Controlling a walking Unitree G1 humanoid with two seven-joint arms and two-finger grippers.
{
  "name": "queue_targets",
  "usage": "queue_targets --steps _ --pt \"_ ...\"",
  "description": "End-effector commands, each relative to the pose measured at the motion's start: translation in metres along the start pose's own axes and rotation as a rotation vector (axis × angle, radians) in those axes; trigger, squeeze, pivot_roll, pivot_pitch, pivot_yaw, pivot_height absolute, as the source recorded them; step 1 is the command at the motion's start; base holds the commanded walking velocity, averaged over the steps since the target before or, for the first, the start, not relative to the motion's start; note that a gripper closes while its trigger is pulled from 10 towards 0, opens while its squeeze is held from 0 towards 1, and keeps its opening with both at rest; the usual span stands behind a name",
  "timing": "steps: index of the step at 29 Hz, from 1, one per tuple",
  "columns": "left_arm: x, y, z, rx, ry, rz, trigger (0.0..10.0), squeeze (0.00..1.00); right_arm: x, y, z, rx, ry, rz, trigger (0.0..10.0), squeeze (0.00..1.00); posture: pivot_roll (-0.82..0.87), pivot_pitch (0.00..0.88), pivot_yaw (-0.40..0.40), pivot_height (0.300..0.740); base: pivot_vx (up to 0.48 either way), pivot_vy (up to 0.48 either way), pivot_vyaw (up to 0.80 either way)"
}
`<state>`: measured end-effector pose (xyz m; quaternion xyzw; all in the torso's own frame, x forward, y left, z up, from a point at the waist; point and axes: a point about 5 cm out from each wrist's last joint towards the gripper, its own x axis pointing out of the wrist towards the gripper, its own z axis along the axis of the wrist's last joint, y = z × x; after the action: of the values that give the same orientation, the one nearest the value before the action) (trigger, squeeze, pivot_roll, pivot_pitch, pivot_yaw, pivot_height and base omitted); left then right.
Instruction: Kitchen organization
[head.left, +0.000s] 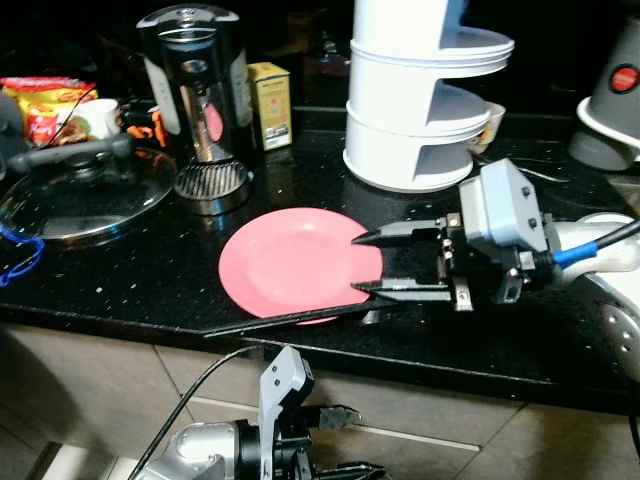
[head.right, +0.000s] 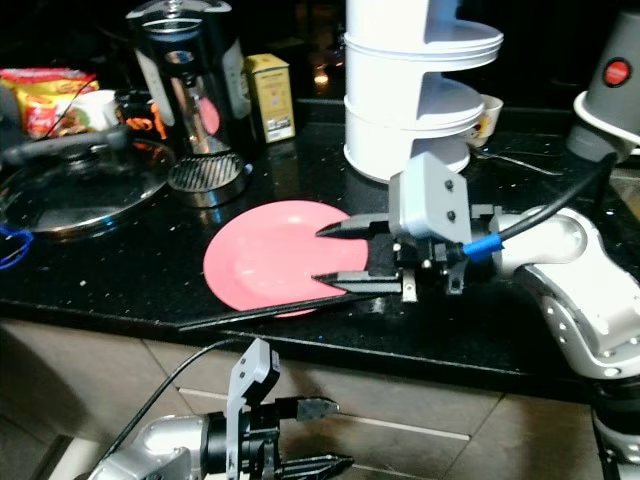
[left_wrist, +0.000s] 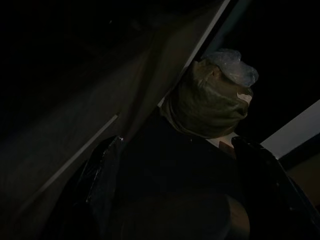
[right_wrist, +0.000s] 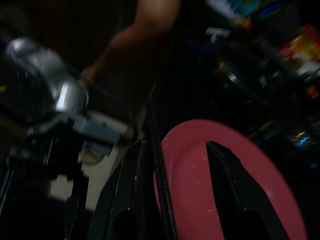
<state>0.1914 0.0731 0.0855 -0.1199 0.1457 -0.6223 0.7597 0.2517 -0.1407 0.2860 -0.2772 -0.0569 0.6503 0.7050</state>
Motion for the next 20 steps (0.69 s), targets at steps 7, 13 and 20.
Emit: queue_targets --steps 7,13,20 --pt "0.000 0.001 -0.002 -0.013 0.030 -0.020 10.0 0.00 0.029 -0.016 -0.024 -0.057 0.214 -0.044 10.0 0.00 0.00 0.000 0.000 0.740 0.000 0.000 0.00" --pt "0.000 0.001 -0.001 -0.010 0.028 -0.015 10.0 0.00 0.024 -0.012 -0.024 -0.063 0.242 0.040 10.0 0.00 0.01 0.000 -0.003 0.740 0.000 0.000 0.00" --pt "0.000 0.001 -0.001 -0.013 0.022 -0.012 10.0 0.00 0.006 -0.012 -0.008 -0.029 0.174 0.151 10.0 0.23 0.00 0.000 -0.006 0.740 0.000 0.000 0.00"
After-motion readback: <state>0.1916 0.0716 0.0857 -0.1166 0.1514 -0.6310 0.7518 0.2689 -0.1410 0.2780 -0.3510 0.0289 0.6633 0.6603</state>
